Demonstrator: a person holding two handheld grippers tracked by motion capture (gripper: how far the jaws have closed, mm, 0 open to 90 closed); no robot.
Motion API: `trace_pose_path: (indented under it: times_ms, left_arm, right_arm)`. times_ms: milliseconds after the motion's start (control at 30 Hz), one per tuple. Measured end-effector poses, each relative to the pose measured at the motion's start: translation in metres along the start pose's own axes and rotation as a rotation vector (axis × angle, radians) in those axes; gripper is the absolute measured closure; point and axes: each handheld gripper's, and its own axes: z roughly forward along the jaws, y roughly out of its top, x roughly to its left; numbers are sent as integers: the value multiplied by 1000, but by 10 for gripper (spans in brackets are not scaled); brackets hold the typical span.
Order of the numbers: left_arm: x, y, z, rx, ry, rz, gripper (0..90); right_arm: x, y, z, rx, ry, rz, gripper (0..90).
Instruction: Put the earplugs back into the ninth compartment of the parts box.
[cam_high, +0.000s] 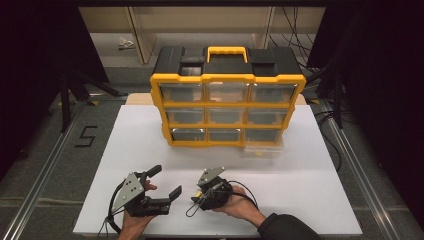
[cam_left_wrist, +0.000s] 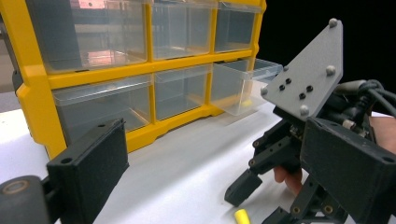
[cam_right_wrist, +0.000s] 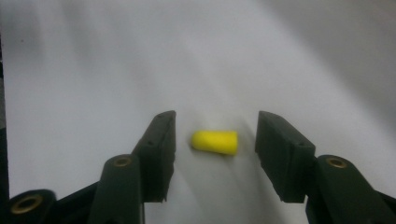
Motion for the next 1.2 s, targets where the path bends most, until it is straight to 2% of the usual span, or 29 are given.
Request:
trace_pose_path:
  times_ms: [267,367,467,600,1200]
  left_arm:
    - [0,0,0,0,-1,0,73]
    - [0,0,0,0,-1,0,73]
    - [0,0,0,-1,0,0,73]
    - [0,0,0,-1,0,-1,73]
    - [0,0,0,0,0,-1,73]
  right_arm:
    - [2,0,1,4,-17,-24,664]
    - [1,0,0,4,-15,-28,685]
    - [-1,0,-2,-10,-9,-33,689]
    - [-6,4,-13,-45,-18,0,689]
    - [-34,14,-58,-166,-56,58,687]
